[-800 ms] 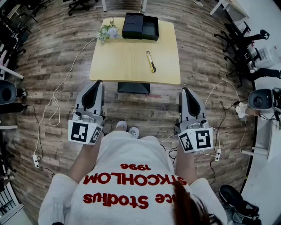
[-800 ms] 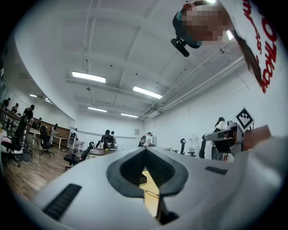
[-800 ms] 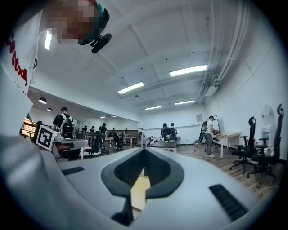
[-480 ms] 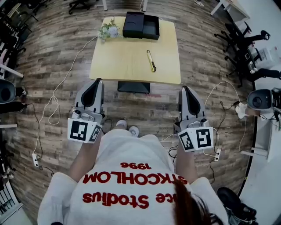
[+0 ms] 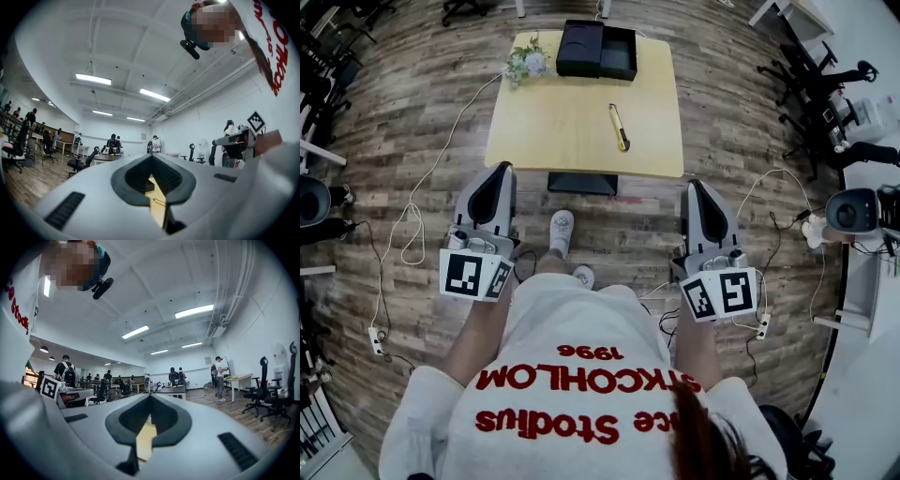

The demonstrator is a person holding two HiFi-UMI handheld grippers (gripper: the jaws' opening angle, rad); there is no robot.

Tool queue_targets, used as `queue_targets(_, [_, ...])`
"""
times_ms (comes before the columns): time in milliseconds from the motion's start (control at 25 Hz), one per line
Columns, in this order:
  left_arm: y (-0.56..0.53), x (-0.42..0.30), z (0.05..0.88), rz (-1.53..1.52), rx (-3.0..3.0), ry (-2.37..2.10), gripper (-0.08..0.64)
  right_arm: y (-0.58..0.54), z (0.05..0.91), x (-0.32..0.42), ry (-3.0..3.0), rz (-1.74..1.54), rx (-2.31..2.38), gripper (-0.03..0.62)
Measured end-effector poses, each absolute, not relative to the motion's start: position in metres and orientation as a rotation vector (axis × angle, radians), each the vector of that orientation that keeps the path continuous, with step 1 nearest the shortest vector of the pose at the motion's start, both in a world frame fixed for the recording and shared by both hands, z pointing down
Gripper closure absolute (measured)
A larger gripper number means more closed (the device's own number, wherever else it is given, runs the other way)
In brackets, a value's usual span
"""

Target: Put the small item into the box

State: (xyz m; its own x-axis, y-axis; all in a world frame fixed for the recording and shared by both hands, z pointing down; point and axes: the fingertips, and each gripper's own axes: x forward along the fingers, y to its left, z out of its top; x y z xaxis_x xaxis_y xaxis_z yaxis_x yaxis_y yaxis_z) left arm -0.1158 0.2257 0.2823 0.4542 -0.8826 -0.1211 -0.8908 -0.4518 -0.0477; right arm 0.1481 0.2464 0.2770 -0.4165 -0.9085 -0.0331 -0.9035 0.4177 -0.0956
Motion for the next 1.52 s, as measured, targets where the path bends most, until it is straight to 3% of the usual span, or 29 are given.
queue_targets(1040, [0.026,-0.141,0.279,0.164,-2.696,1.444,0.554,0.08,0.275,0.12,2.481,-0.137,-1.78,0.588])
queue_targets(1520, [-0.015,-0.148,0.296,0.124,-2.746,1.457,0.554,0.04,0.287,0.116,2.495,-0.209,-1.824,0.588])
